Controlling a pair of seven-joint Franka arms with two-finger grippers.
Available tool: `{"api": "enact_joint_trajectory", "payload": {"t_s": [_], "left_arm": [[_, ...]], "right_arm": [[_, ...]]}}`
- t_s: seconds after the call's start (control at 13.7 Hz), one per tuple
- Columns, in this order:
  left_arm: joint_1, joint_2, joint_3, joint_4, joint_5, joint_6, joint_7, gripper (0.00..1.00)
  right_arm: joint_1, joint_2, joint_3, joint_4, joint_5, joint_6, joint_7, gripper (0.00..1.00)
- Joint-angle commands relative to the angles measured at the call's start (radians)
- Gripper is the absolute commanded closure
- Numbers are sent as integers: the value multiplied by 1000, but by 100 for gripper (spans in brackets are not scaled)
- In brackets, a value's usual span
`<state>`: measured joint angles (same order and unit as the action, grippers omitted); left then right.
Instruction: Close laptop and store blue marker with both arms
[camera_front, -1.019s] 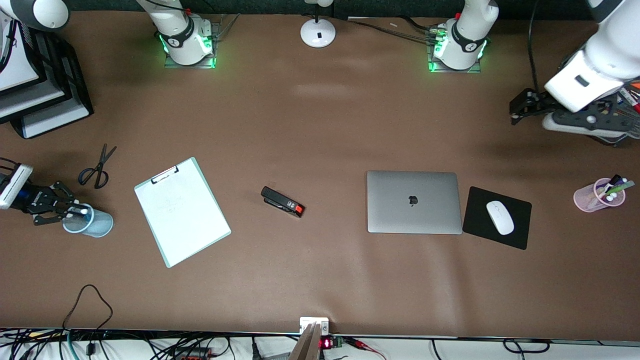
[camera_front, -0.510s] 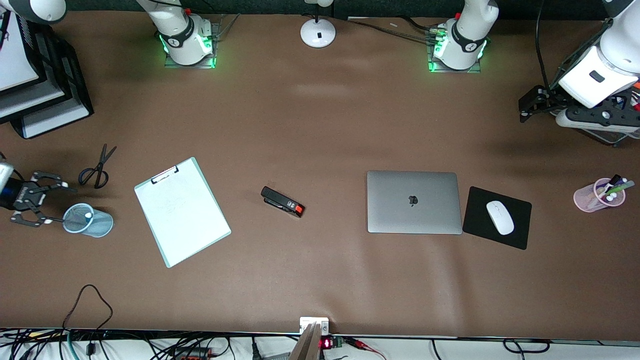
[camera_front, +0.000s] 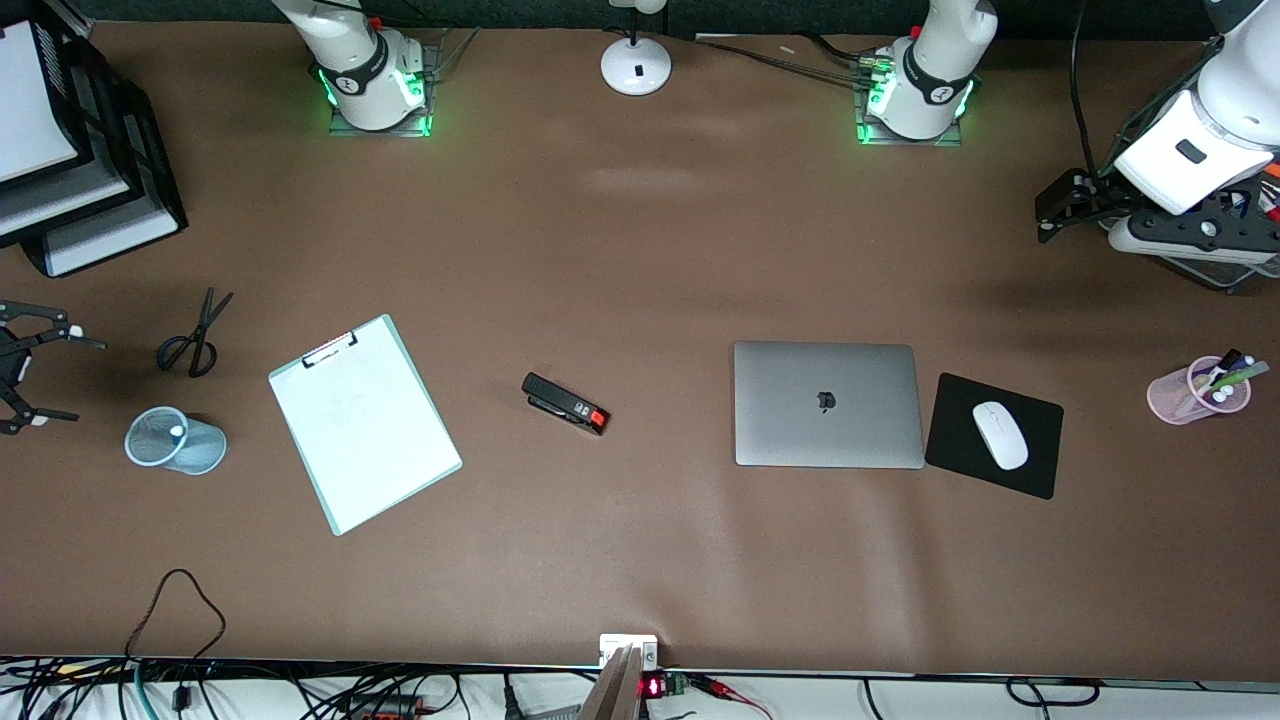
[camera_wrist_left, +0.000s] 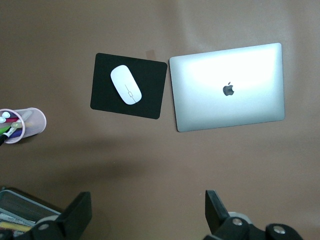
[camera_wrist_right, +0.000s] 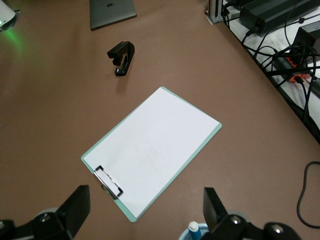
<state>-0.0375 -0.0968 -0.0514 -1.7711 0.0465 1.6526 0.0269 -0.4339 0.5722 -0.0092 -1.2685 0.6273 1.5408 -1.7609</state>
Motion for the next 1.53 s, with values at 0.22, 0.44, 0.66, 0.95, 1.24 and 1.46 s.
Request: {"api": "enact_joint_trajectory", "payload": {"t_s": [0.22, 0.44, 0.66, 0.95, 1.24, 1.46], "left_arm": [[-2, 12, 2, 32, -11, -21, 2, 0], [-9, 12, 2, 30, -14, -22, 4, 0], [-10, 14, -2, 30, -16, -22, 4, 0], [-5, 17, -2, 30, -14, -24, 4, 0], [1, 19, -2, 29, -16, -24, 5, 0], [2, 19, -2, 30, -16, -24, 5, 0]], "right_arm": [[84, -69, 3, 3, -81, -11, 265, 0], [154, -83, 3, 23, -121, -11, 430, 0], [208, -92, 3, 34, -138, -11, 581, 0], [292, -98, 2, 40, -168, -10, 815, 0], [386, -98, 3, 83, -267, -13, 1073, 0], [437, -150, 6, 64, -366, -33, 1301, 0]]}}
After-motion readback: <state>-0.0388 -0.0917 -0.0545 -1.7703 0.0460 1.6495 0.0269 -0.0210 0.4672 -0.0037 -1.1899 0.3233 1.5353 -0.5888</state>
